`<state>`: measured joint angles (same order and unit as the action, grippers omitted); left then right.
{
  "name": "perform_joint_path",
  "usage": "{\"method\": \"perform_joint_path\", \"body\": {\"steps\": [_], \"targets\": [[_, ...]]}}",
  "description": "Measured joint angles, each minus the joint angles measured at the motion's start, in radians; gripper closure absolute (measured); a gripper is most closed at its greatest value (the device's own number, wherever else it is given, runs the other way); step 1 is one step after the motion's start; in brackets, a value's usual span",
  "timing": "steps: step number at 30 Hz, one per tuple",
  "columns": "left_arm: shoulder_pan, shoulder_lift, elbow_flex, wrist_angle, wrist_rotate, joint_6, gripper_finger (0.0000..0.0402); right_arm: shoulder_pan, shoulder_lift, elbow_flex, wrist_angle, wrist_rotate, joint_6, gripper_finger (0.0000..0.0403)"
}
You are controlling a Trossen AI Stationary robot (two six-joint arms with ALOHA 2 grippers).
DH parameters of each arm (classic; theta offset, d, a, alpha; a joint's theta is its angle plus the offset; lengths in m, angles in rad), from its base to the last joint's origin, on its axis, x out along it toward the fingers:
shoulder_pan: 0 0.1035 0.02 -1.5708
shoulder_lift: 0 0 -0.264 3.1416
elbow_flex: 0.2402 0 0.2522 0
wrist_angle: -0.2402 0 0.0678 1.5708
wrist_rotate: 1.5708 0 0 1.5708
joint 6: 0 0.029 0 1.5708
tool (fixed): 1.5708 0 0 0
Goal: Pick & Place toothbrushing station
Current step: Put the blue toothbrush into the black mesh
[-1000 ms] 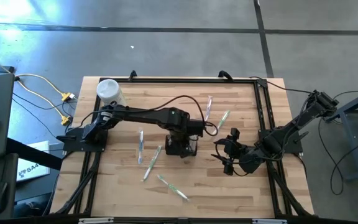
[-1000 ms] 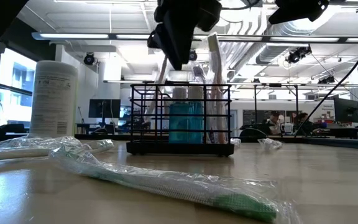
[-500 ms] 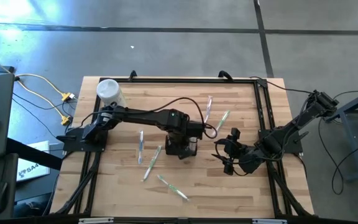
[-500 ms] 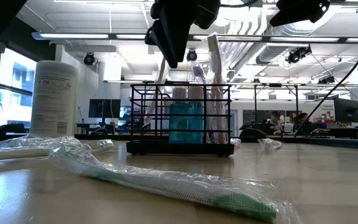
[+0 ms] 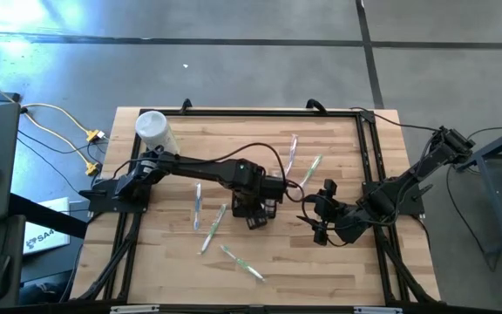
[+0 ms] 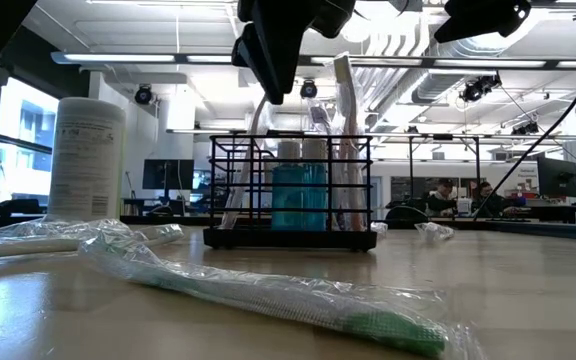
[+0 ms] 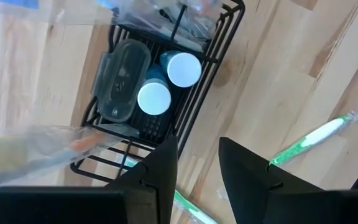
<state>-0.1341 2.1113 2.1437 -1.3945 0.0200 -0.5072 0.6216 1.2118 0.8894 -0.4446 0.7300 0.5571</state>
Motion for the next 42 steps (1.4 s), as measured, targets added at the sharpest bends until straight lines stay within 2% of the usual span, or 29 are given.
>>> {"method": "perform_joint_path", "body": {"steps": [6,16,19,25,29,34,42], "targets": [[0.000,0.000,0.000,-0.006,0.000,-0.003,0.0284,0.000,0.000,0.000,-0.001,0.000,0.000,0.0168],[-0.056,0.002,0.073,-0.133,0.004,-0.061,0.0284,0.000,0.000,0.000,-0.001,0.000,-0.003,0.0168],[-0.093,0.002,0.106,-0.182,-0.007,-0.110,0.0284,0.000,0.000,0.000,-0.002,0.000,-0.002,0.0168],[-0.209,-0.052,0.108,-0.177,0.074,-0.114,0.0284,0.000,0.000,0.000,-0.008,0.000,-0.001,0.0168],[-0.274,-0.060,0.080,-0.176,0.023,-0.088,0.0284,0.000,0.000,0.000,-0.013,0.000,0.009,0.0168],[-0.315,-0.109,-0.025,-0.172,0.014,-0.065,0.0284,0.000,0.000,0.000,-0.021,-0.002,0.025,0.0168],[-0.287,-0.317,-0.406,-0.183,-0.006,-0.099,0.0284,0.000,0.000,0.000,-0.021,-0.004,0.026,0.0168]]}}
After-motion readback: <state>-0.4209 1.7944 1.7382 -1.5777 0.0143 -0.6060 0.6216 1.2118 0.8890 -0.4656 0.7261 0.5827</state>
